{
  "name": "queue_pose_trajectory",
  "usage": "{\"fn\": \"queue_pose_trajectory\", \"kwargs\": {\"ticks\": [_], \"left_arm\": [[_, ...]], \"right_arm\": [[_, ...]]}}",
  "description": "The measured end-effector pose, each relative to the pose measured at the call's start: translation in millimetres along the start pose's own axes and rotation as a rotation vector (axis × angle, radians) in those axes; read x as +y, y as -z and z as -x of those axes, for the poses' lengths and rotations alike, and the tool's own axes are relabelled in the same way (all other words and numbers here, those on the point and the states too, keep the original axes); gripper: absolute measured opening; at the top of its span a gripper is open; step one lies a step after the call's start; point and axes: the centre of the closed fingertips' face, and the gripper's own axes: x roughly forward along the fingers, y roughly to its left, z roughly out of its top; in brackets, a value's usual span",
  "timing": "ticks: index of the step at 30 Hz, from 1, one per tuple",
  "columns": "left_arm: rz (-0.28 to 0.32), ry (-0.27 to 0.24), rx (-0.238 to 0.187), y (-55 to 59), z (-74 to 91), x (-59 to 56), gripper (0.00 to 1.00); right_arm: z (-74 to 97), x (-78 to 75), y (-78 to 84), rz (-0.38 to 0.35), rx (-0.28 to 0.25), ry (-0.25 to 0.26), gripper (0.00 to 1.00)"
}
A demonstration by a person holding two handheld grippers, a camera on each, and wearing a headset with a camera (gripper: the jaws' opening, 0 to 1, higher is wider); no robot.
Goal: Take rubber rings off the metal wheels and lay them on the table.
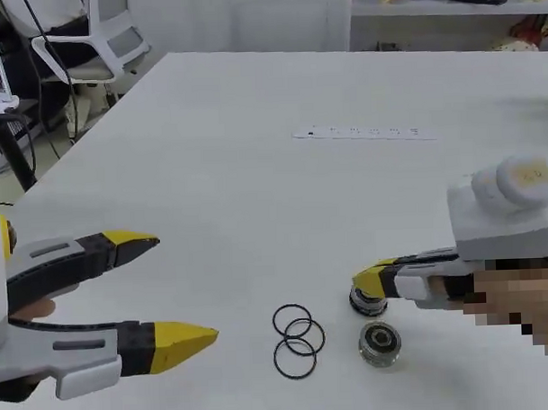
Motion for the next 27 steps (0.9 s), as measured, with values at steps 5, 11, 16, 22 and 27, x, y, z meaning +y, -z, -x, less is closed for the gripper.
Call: {"fn": "queue_pose_trajectory", "kwargs": {"ticks": [5, 11, 16, 22, 27], "left_arm": [[-0.059, 0.008, -0.012, -21.0, -3.8, 1.5, 0.71], [-0.126, 0.036, -0.037, -48.2, -17.0, 2.6, 0.71], [-0.174, 0.065, -0.057, -68.7, -30.0, 2.4, 0.7], [-0.228, 0.11, -0.061, -87.6, -49.3, 0.9, 0.68], [-0.255, 0.156, -0.07, -98.8, -70.8, -6.0, 0.64]], "right_arm": [[8.8, -17.8, 2.9, -0.027, -0.011, 0.042, 0.01], [13.8, -31.2, 17.6, -0.025, 0.021, 0.076, 0.0], [15.3, -34.5, 28.2, -0.047, 0.042, 0.071, 0.0], [18.7, -35.4, 30.7, -0.069, 0.04, 0.071, 0.0], [19.8, -34.4, 33.6, -0.068, 0.046, 0.064, 0.01]]}}
